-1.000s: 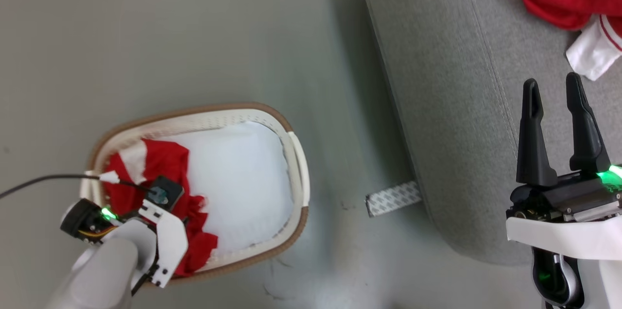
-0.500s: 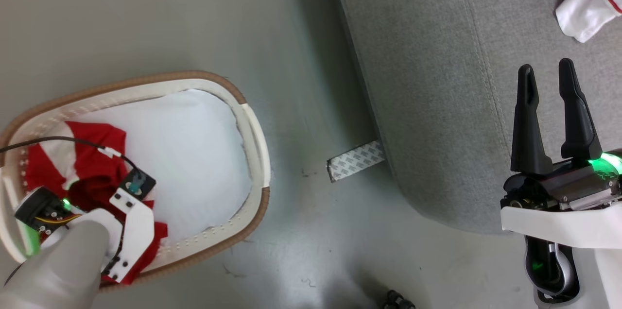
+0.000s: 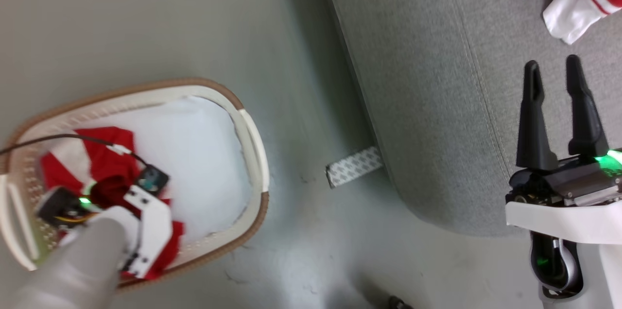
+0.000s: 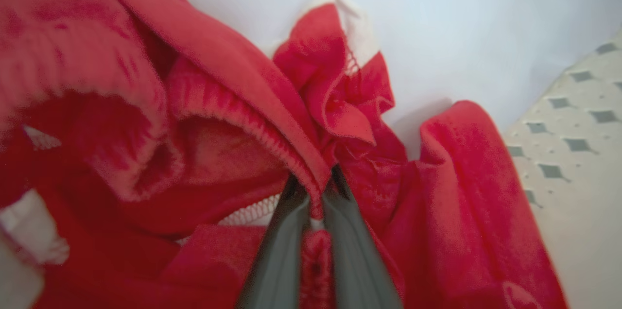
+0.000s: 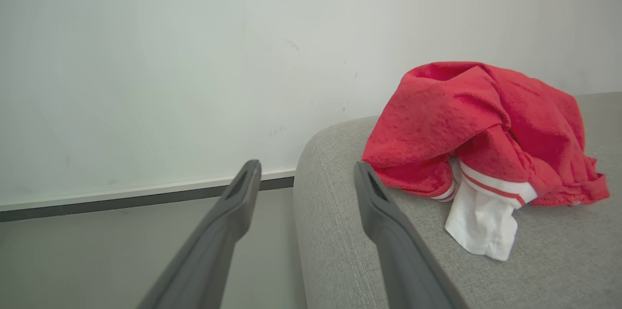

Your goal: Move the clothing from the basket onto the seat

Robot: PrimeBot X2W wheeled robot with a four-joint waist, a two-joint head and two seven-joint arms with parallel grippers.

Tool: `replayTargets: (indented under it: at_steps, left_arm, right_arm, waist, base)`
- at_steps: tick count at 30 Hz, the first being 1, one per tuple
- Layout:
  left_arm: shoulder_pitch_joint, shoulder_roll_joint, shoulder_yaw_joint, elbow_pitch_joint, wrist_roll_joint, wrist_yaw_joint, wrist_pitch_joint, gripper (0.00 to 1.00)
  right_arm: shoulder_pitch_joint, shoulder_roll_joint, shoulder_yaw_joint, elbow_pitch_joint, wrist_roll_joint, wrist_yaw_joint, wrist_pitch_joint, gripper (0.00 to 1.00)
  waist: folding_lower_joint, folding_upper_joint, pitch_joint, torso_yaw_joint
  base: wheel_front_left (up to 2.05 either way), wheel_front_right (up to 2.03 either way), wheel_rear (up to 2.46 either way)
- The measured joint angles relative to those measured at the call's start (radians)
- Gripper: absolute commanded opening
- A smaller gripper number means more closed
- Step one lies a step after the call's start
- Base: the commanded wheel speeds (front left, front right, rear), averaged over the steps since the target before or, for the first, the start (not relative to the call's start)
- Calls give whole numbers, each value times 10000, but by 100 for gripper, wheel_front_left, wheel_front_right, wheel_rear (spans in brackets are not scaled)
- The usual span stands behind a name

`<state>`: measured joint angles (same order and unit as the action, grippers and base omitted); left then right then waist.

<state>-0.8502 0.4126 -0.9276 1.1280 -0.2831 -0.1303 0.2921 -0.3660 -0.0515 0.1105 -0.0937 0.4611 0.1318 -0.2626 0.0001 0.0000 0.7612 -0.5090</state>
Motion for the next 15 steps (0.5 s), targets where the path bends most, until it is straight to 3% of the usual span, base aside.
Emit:
replayTargets:
  at_steps: [8, 15]
  left_arm:
    - [448, -1327, 217, 102, -662, -8, -2000, 0]
    - [923, -2328, 343, -474, -1781, -10, -3361, 0]
  right_arm:
    - [290, 8, -339, 94, -736, 0, 0, 100]
    - [1051, -439, -548, 236, -1020, 0, 0, 100]
  waist:
    - [-1, 0, -1431, 627]
    - [-2, 0, -3184, 1520]
  base:
    - [0, 0, 0]
    - [0, 0, 0]
